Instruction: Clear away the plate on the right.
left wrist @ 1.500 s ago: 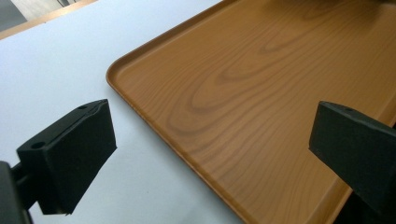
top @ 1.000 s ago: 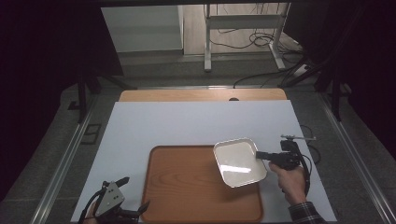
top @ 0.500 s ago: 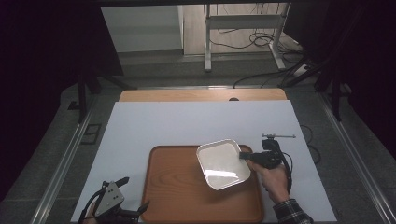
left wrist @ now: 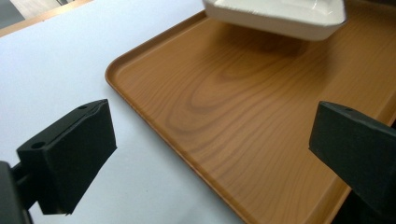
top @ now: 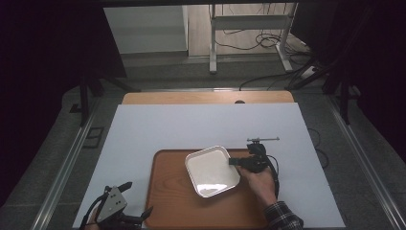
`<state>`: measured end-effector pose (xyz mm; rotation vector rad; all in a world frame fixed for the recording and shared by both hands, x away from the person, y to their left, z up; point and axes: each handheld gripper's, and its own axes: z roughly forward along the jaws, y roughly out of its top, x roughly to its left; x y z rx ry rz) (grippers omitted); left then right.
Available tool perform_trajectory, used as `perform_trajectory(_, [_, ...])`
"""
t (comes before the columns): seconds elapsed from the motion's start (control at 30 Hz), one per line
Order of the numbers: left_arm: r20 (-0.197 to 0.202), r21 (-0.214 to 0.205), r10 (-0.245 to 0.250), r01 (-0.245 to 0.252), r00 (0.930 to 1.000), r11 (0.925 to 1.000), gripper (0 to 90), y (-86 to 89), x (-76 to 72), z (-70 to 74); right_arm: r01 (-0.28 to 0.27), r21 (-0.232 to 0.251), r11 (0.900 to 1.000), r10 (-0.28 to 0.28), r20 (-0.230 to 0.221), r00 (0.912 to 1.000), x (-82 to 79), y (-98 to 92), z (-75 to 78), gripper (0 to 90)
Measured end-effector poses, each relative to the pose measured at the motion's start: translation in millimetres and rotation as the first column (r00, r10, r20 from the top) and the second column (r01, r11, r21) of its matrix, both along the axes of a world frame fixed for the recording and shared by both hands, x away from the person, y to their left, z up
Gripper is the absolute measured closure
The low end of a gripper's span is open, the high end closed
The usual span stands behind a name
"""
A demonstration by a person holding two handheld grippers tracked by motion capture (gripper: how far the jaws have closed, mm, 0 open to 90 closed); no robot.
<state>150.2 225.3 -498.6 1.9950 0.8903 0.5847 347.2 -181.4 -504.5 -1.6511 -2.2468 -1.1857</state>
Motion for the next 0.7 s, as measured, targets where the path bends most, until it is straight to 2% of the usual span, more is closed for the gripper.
perform_trajectory(0.23, [-0.005,-0.007,-0.002,0.002,1.0,1.0,0.3,-0.2,0.2,-0.1,0.028,-0.046,0.9986,-0.028,0.006,0.9996,4.6,1.2,-6.0,88.0])
perform_trajectory(0.27, [-0.005,-0.007,-0.001,0.001,1.0,1.0,0.2,-0.4,0.2,0.0,0.035,-0.064,0.9974,-0.034,0.013,0.9993,5.4,0.6,-8.2,88.0])
perform_trajectory(0.5, [-0.006,-0.007,-0.002,0.002,1.0,1.0,0.3,-0.5,0.2,0.0,0.035,-0.074,0.9966,-0.034,0.016,0.9993,7.1,-2.2,-12.5,86.8])
perform_trajectory(0.63, [-0.006,-0.005,-0.001,0.001,1.0,1.0,0.3,-0.4,-0.1,0.1,0.017,-0.073,0.9972,-0.015,0.023,0.9996,7.0,-3.2,-13.1,81.0])
perform_trajectory(0.67, [-0.007,-0.004,0.0,0.0,1.0,1.0,0.3,-0.3,-0.1,0.0,0.007,-0.091,0.9958,-0.003,0.042,0.9991,6.1,-4.0,-10.5,77.0])
perform_trajectory(0.7, [-0.007,-0.004,0.0,0.0,1.0,1.0,0.3,-0.3,-0.1,0.0,0.007,-0.091,0.9958,-0.003,0.042,0.9991,6.1,-4.0,-10.5,77.0])
